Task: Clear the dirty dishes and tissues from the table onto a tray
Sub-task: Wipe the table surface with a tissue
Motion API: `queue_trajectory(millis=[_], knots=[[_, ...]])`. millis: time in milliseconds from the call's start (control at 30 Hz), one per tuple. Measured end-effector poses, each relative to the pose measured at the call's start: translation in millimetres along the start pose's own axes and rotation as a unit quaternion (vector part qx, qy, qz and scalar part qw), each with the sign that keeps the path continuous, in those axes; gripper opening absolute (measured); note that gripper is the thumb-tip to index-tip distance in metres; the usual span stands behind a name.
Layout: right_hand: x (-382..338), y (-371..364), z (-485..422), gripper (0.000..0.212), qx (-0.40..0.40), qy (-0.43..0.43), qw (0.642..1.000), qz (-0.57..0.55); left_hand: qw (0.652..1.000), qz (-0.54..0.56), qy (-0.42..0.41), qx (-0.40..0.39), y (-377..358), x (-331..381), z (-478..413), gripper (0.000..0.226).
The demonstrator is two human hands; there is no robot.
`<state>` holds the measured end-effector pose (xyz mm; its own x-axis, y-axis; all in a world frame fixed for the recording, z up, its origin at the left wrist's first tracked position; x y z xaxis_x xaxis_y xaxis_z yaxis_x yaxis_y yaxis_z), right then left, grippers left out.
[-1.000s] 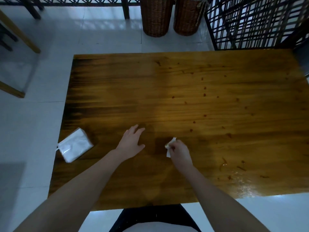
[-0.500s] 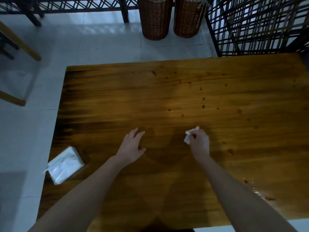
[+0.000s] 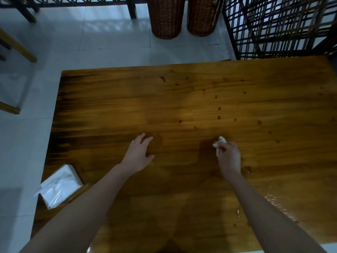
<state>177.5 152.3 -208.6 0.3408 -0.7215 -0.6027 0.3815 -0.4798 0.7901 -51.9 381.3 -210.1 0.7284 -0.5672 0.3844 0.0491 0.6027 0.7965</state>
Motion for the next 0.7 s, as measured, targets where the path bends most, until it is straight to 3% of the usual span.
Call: queue_trajectory(millis=[200,400,467,533,633,700], knots=[[-5.2,-8.7,6.2,0.020,0.035,-0.064,0.997,-0.017,1.000,-0.013,0.014,0.010,6.8,-7.9,-8.3,0.083],[-88.6,-78.2,47.7,0.022,-0.091,0.139,0.986,-0.005,0.999,-0.033,0.015,0.001,12.9,-16.3,-18.0,0.096],[-92.3,-83.0,47.1,0.021,-0.101,0.158,0.982,-0.018,0.999,-0.039,0.011,-0.001,14.3,-17.8,-22.5,0.098],[-84.7,-77.8,35.3,0.019,-0.094,0.118,0.988,-0.045,0.999,-0.043,0.010,-0.001,16.3,-19.7,-27.0,0.099],[-60.4,-49.2,-3.4,0.017,-0.001,-0.006,0.995,-0.104,0.999,-0.041,0.014,-0.002,17.9,-23.9,-30.8,0.099],[-50.1,-33.2,-30.5,0.016,0.039,-0.047,0.994,-0.088,0.999,-0.041,0.013,-0.001,20.5,-27.9,-31.8,0.098]])
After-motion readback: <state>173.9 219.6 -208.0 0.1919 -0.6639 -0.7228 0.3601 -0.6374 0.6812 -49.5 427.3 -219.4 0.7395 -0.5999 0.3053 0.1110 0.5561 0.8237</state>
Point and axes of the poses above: each hand's wrist, its own z-axis away from the middle knuckle, its own y-axis out of the back of the hand, x = y × z, the point moved 8 cm from there along -z, towards the middle knuckle, and after that the axes turned 2 degrees about x, right-handed, at the moved point
